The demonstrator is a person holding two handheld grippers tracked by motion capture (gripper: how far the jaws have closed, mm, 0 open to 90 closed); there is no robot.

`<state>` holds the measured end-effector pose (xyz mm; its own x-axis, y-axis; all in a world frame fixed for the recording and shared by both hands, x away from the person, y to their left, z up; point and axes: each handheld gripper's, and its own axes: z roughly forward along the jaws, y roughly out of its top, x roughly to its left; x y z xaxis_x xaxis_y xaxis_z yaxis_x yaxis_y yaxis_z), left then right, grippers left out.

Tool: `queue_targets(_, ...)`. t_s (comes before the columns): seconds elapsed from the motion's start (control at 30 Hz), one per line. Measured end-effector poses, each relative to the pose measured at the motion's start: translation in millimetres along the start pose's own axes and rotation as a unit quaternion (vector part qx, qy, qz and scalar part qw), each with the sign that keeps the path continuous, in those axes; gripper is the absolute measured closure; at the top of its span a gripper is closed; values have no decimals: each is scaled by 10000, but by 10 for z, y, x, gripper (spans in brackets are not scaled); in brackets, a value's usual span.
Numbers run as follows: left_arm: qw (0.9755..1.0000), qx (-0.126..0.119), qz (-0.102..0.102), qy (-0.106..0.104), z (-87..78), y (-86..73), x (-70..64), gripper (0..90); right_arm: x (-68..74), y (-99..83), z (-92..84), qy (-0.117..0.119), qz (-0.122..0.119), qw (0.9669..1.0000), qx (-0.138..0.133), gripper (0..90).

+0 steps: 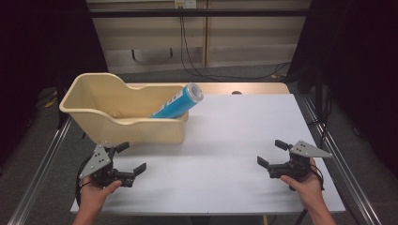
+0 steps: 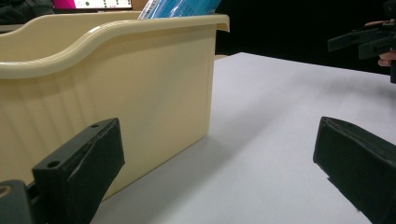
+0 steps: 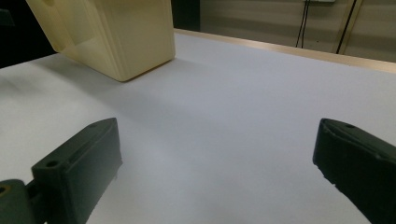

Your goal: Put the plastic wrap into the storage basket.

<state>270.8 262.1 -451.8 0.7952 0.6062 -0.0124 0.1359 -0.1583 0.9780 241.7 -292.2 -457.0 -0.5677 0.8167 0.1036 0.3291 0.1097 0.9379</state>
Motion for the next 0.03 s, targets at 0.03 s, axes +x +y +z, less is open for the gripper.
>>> queue_targets(0.03, 10000, 7, 5, 6, 3, -1, 1, 16, 4, -2, 4, 26, 31, 10000, 16, 3)
